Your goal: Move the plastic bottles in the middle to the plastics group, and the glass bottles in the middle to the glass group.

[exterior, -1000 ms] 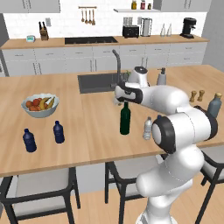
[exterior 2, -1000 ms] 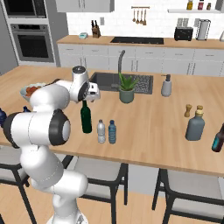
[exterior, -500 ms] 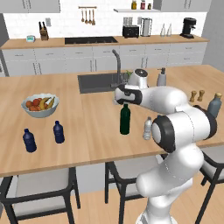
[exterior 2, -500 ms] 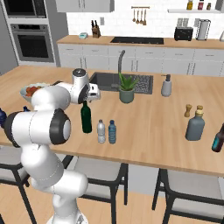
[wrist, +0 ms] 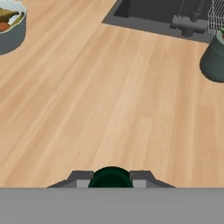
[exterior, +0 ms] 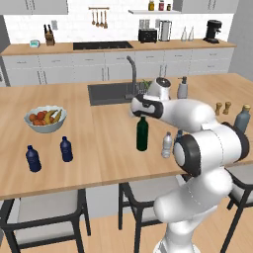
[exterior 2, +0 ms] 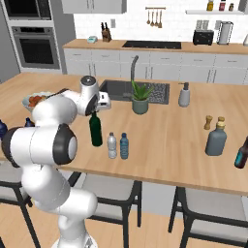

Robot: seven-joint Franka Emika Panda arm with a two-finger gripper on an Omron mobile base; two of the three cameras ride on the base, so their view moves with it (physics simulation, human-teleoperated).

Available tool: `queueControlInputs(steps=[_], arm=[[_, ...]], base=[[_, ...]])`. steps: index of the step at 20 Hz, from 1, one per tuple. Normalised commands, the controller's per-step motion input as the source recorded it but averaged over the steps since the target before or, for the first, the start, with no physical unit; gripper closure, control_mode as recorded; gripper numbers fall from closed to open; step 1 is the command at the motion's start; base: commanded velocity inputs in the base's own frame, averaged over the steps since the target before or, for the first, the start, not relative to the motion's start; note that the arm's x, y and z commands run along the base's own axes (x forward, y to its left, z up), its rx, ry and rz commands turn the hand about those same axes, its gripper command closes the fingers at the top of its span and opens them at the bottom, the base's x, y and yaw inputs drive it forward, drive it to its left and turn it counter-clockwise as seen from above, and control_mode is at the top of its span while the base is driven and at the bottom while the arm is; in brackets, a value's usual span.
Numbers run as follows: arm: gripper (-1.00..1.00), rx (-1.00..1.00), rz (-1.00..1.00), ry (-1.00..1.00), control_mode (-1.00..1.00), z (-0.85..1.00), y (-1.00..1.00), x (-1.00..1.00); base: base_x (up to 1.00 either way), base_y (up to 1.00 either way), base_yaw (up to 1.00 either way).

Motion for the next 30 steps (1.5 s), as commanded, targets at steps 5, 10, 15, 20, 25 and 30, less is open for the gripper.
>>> queueControlInputs(steps=[5, 10, 15, 20, 25, 30], arm=[[1.0, 0.06, 0.01, -0.06, -1.0, 0.26, 0.0, -0.54], [1.0, 0.08, 0.0, -0.04, -1.0, 0.37, 0.0, -0.63], [1.0, 0.1, 0.0, -0.02, -1.0, 0.31, 0.03, -0.66], [1.0, 0.01, 0.0, -0.01, -1.0, 0.3, -0.04, -0.8], [1.0, 0.0, 0.0, 0.02, -1.0, 0.21, -0.33, -0.84], [1.0, 0.0, -0.02, 0.0, -1.0, 0.1, -0.72, -0.68]], base=[[0.0, 0.0, 0.0], [0.0, 0.0, 0.0], [0.0, 0.0, 0.0], [0.0, 0.0, 0.0], [0.0, 0.0, 0.0], [0.0, 0.0, 0.0]])
